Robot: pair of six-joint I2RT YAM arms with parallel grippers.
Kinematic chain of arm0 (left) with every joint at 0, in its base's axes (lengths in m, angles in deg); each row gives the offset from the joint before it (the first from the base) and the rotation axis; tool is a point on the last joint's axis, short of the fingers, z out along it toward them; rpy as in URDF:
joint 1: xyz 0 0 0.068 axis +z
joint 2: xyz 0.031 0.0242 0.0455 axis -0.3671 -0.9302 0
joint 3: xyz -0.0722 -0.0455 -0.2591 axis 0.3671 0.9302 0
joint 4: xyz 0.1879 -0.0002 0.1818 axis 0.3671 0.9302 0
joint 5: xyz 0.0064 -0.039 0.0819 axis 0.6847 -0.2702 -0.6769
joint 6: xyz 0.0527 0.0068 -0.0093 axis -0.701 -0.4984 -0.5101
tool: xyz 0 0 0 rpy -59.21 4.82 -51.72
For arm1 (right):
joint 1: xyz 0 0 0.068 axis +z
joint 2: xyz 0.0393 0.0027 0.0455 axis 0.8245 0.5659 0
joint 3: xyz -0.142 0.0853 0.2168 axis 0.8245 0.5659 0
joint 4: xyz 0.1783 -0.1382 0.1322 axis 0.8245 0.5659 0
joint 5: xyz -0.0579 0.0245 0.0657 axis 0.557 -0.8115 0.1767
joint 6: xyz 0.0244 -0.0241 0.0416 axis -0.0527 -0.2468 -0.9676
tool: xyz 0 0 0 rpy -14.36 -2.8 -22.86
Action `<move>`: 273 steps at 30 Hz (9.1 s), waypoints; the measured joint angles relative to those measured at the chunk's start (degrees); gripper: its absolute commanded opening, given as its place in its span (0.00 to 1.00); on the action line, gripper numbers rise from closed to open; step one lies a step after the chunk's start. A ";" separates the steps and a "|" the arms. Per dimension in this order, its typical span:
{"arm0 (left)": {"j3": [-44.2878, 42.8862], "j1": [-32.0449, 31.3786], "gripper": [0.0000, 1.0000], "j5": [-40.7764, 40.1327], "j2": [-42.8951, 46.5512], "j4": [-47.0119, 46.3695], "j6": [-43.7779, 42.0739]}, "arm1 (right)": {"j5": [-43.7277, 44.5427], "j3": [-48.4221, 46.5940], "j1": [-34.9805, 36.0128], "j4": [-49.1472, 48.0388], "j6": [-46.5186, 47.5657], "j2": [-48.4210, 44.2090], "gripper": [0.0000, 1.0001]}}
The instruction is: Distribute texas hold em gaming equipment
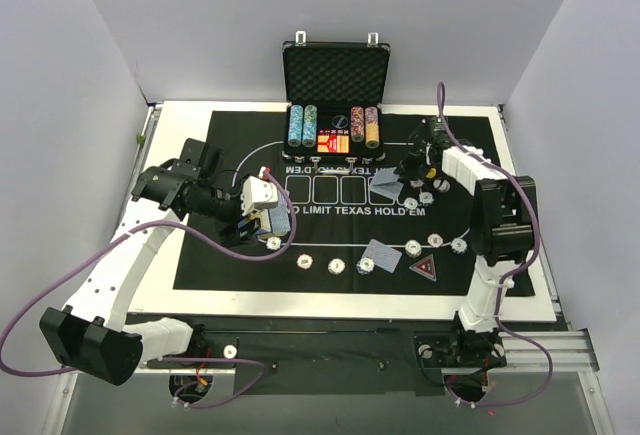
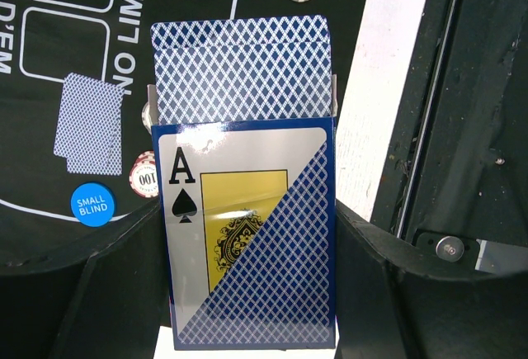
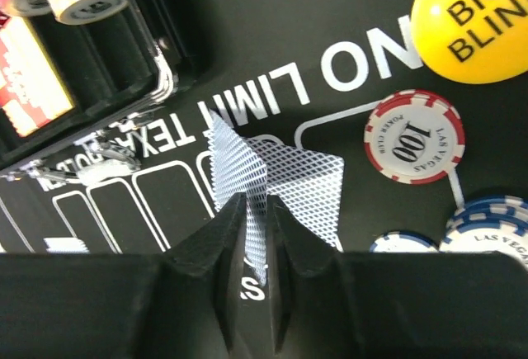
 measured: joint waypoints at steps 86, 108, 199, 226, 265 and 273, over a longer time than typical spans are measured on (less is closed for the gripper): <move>0.00 0.00 0.00 0.02 0.35 -0.02 1.05 | -15.28 7.89 35.80 -2.01 -5.64 -30.36 0.61; -0.37 0.00 0.00 0.22 0.33 0.00 1.16 | -17.86 4.00 40.81 -6.82 -7.76 -20.46 0.38; -0.57 -0.42 0.00 1.46 0.98 0.00 2.54 | -15.43 6.62 38.84 -0.72 -2.54 -25.77 0.29; -0.57 -0.42 0.00 1.95 1.11 -0.50 2.78 | -14.75 7.37 39.76 -2.01 -4.26 -27.74 0.54; -0.79 -0.42 0.00 1.97 1.31 -0.52 4.09 | -17.05 11.10 37.18 -8.90 -9.14 -27.63 0.37; -0.79 -0.44 0.00 2.43 2.01 -1.84 5.16 | -16.50 11.19 37.59 -7.98 -8.87 -28.79 0.49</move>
